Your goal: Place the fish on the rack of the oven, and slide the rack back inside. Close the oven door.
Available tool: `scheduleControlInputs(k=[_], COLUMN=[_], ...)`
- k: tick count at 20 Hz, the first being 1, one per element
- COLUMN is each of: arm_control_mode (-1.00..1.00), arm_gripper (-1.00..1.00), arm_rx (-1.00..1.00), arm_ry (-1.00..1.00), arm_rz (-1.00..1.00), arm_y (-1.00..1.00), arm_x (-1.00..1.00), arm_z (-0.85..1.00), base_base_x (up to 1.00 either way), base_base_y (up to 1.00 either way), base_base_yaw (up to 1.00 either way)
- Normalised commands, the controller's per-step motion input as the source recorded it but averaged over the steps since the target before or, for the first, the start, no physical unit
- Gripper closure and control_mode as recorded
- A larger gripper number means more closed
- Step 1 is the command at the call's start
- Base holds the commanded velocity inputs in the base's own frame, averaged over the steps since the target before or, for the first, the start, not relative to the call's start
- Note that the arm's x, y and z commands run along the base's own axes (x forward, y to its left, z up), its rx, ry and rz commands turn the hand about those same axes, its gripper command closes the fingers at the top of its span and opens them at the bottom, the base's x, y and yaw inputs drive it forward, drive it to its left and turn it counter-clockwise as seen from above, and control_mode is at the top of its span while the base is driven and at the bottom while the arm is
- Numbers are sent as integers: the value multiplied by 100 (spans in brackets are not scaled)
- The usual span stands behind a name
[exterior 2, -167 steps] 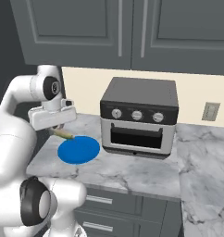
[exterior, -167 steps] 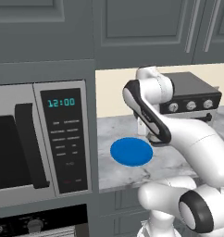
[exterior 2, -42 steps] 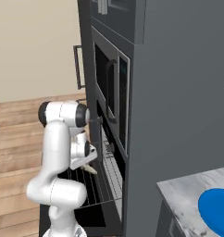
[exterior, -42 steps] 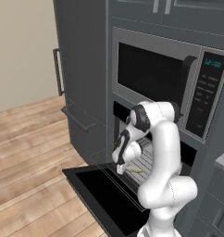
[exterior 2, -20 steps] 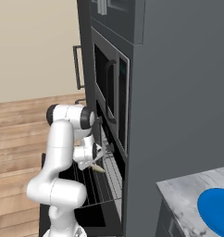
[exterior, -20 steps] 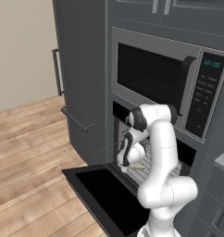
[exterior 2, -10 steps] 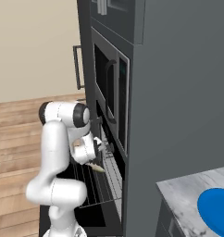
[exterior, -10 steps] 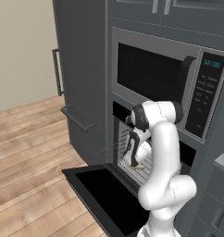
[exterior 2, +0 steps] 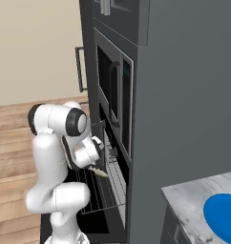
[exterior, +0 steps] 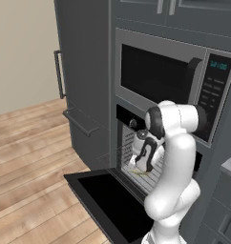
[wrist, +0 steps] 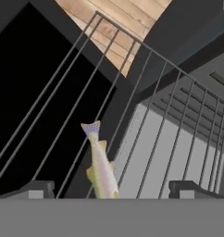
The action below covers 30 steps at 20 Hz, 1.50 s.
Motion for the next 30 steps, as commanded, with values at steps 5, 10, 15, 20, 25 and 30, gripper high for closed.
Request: scheduleControlInputs(k=[5, 10, 15, 20, 25, 30], arm_control_mode=[-100, -100, -100, -100, -100, -100], arm_gripper=[-100, -100, -100, -100, -100, -100], arm_rx=[-2, -7, -11, -11, -8, -1], arm_ry=[-2, 6, 18, 19, 22, 12], arm_rz=[0, 0, 0, 0, 0, 0], arm_y=[82, 95, 81, 68, 54, 13], arm_x=[-96, -68, -16, 9, 29, 37], arm_z=[27, 29, 1, -1, -11, -39], base_base_x=[0, 0, 0, 0, 0, 0], base_base_y=[0, 0, 0, 0, 0, 0], base_base_yaw=[0, 0, 0, 0, 0, 0])
